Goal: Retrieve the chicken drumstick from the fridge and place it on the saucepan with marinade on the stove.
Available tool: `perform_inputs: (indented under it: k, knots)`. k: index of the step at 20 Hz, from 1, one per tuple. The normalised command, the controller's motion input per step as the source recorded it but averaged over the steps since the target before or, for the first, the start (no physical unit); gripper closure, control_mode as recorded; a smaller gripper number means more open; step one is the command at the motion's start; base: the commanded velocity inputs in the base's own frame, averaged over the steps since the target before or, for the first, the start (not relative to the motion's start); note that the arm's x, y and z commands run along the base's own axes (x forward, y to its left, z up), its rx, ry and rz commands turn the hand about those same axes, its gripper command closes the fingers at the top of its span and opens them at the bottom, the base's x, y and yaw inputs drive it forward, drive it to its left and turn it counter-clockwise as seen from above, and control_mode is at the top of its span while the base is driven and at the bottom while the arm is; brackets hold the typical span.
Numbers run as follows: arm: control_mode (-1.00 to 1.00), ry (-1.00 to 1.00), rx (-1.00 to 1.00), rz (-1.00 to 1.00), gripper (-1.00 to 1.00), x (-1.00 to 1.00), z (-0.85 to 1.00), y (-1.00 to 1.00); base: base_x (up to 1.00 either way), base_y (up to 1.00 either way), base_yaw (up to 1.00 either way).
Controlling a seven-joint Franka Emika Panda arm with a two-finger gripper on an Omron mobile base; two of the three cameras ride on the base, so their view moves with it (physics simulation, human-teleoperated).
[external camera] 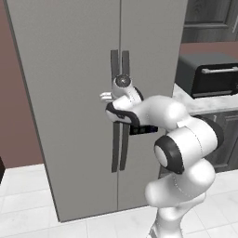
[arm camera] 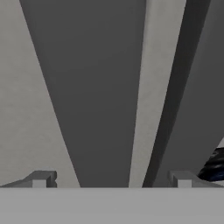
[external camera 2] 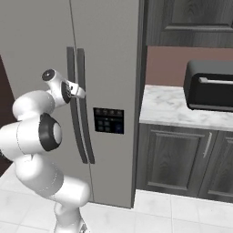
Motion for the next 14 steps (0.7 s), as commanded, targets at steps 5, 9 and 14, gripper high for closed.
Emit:
perform_inputs:
  k: [5,9,14]
  knots:
    - [-1.00,0.00,0.00,0.00,-1.00,0.00,0.00,0.00,0.00,0.00,0.00]
    - [-1.00,0.00,0.00,0.00,-1.00,0.00,0.00,0.00,0.00,0.00,0.00]
    - [-1.00,0.00,0.00,0.00,-1.00,0.00,0.00,0.00,0.00,0.00,0.00]
